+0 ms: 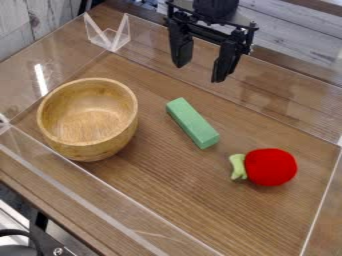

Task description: Move the red object to the left side of the table

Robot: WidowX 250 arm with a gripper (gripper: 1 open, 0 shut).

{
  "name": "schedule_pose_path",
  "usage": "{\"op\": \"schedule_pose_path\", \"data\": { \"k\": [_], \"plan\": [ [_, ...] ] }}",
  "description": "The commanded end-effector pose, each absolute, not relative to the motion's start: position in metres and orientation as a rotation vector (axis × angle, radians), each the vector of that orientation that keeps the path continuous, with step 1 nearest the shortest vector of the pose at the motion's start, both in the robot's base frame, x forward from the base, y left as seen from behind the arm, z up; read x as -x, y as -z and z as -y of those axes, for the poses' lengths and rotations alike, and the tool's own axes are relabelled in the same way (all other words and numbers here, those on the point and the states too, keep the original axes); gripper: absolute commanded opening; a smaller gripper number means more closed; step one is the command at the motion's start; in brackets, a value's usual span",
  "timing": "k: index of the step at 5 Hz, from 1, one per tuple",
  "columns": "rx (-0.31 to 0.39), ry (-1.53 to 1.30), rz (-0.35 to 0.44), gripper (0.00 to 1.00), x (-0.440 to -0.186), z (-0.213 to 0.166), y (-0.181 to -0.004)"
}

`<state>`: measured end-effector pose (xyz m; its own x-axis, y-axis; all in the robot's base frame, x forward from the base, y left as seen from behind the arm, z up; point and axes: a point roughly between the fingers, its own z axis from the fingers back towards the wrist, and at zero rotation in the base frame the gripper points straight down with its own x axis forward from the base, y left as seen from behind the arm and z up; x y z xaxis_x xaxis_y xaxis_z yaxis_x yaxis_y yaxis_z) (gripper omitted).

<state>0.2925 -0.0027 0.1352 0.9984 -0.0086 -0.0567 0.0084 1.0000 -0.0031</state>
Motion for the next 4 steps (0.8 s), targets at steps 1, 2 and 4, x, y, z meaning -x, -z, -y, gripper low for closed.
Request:
{"op": "schedule_pose_path", "data": {
  "k": [1,2,4],
  "plan": [
    [0.006,0.094,-0.090,1.00,-0.290,0.005,-0.122],
    [0.011,0.250,-0.090,1.00,-0.285,0.029,-0.115],
    [0.006,0.517,-0.064,1.00,-0.286,0.090,-0.085]
  ]
}}
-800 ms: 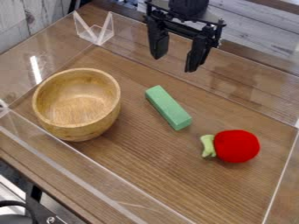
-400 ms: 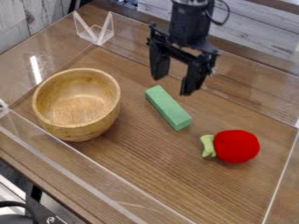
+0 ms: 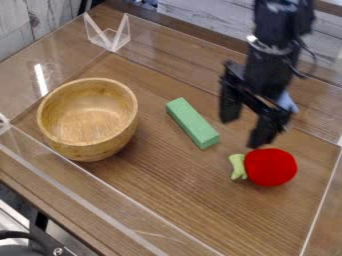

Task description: Move the red object to the left side of the table

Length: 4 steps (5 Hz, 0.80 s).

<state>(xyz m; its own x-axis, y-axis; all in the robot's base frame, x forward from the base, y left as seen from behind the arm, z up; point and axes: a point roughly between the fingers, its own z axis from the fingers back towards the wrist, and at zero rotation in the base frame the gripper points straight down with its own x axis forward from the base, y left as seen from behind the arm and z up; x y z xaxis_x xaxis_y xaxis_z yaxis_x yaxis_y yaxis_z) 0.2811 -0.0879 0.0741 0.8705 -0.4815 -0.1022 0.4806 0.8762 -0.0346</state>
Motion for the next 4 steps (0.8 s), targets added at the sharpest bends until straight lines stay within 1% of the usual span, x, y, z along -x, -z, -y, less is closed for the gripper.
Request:
{"op": "schedule_pose_path", "data": {
  "k": [1,3,4],
  "plan": [
    [0.001,0.614,-0.055,1.00,-0.281,0.106,-0.077],
    [-0.005,0.680,-0.030,1.00,-0.282,0.103,-0.060],
    [-0.015,0.708,-0.014,1.00,-0.284,0.103,-0.040]
  ]
}}
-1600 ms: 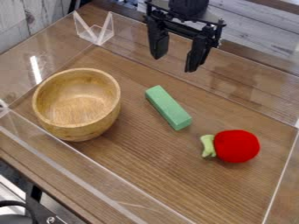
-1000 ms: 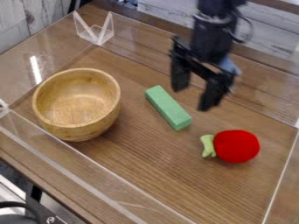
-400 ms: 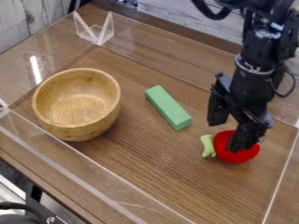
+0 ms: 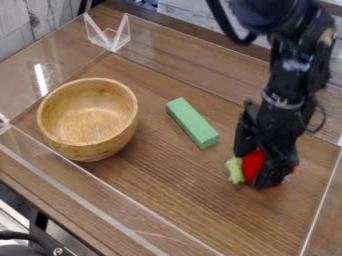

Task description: Move the red object to the left side of the table

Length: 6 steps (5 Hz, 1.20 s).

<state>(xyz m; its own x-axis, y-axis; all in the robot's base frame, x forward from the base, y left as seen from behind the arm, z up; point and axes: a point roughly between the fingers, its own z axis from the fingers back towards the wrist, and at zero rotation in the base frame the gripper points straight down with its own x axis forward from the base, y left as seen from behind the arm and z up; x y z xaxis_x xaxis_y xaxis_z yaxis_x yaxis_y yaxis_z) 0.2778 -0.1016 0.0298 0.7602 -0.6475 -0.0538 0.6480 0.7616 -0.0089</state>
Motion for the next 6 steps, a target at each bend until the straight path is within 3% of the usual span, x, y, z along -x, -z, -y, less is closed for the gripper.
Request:
{"op": "schedule_pose_path", "data": {
  "k": [1,2,6],
  "plan": [
    [-0.044,0.718,0.026,0.00,-0.285,0.103,-0.029],
    [-0.066,0.746,0.043,1.00,-0.285,0.109,-0.038],
    [-0.111,0.813,0.141,1.00,-0.286,0.103,-0.063]
  ]
}}
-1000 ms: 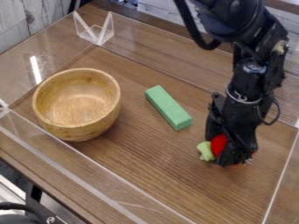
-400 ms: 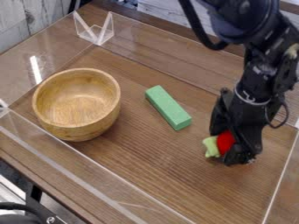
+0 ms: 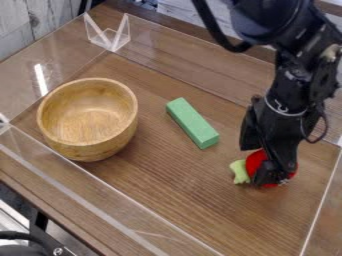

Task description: Move the red object to the left side of the table

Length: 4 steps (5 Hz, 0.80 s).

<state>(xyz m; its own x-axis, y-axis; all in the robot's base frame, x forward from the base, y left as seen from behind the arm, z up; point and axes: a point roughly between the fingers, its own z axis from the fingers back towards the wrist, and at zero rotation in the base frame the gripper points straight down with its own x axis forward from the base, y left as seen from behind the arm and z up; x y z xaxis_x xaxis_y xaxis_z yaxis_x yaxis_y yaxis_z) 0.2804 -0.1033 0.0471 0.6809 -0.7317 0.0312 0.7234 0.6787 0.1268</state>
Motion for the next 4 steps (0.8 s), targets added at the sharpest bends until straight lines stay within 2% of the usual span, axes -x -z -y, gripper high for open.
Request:
{"op": "schedule_pose_path", "data": {
  "k": [1,3,4],
  "plan": [
    [-0.107,0.779,0.153,1.00,-0.2884,0.0968,-0.0646],
    [-0.092,0.786,0.167,1.00,-0.2892,0.0973,-0.0553],
    [-0.081,0.833,0.169,1.00,-0.2906,0.1047,-0.0566]
  ]
}}
